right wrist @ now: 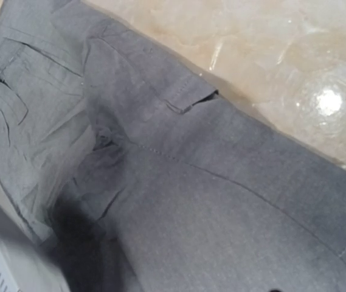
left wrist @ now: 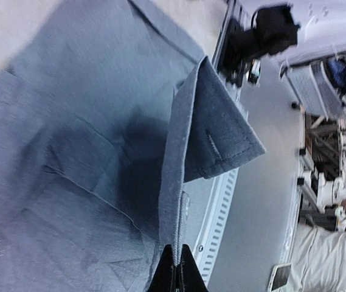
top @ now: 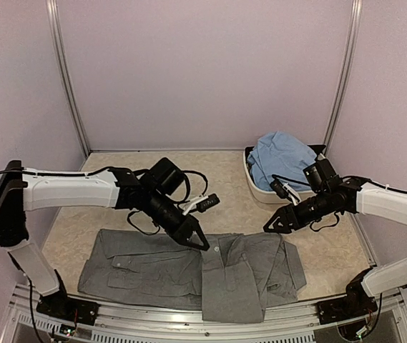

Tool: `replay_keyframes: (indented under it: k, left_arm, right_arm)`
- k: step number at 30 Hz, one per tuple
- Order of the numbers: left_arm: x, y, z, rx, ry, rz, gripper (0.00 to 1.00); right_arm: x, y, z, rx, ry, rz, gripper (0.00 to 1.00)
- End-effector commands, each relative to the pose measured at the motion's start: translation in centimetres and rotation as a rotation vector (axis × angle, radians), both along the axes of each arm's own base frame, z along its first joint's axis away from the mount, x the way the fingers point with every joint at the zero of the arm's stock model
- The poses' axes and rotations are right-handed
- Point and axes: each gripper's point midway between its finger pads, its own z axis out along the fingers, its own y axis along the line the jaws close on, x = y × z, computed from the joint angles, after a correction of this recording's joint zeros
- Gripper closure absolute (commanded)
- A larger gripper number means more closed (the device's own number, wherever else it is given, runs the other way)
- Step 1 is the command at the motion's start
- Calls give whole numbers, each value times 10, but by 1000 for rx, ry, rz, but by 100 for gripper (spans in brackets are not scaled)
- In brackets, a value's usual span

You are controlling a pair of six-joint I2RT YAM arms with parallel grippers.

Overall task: Fold and stack the long sleeve shirts
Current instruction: Pick up the sleeve from the rectangle-folded shirt, then fold the sleeve of the rectangle-folded shirt.

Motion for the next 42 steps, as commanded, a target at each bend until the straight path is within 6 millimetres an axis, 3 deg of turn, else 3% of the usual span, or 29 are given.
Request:
replay_keyframes:
  k: [1, 4, 9, 12, 15, 23, 28, 37, 42]
  left_arm:
    - [49, 25, 75, -191, -68, 189, 100]
    - [76, 53, 102, -258, -92, 332, 100]
    - [125, 118, 117, -277, -162, 626, 100]
    - [140, 158, 108, -248, -180, 780, 100]
    - [141, 181, 97, -201, -196, 859, 100]
    - [122, 191, 53, -105, -140, 889, 100]
    - [116, 193, 37, -48, -136, 898, 100]
    - [105, 194, 21, 29, -134, 915, 100]
    - [94, 183, 40, -3, -140, 919, 100]
  right_arm:
    - [6, 2, 14, -6, -35, 2, 38]
    - [8, 3, 11, -15, -32, 3, 37]
    - [14, 3, 6, -32, -28, -5, 38]
    - [15, 4, 4, -36, -25, -1, 38]
    - [16, 5, 3, -36, -22, -1, 38]
    - [13, 9, -12, -26, 22, 18, 38]
    - [13, 11, -21, -41, 33, 24, 38]
    - [4, 22, -46, -99, 71, 72, 40]
    - [4, 30, -51, -118, 65, 98, 41]
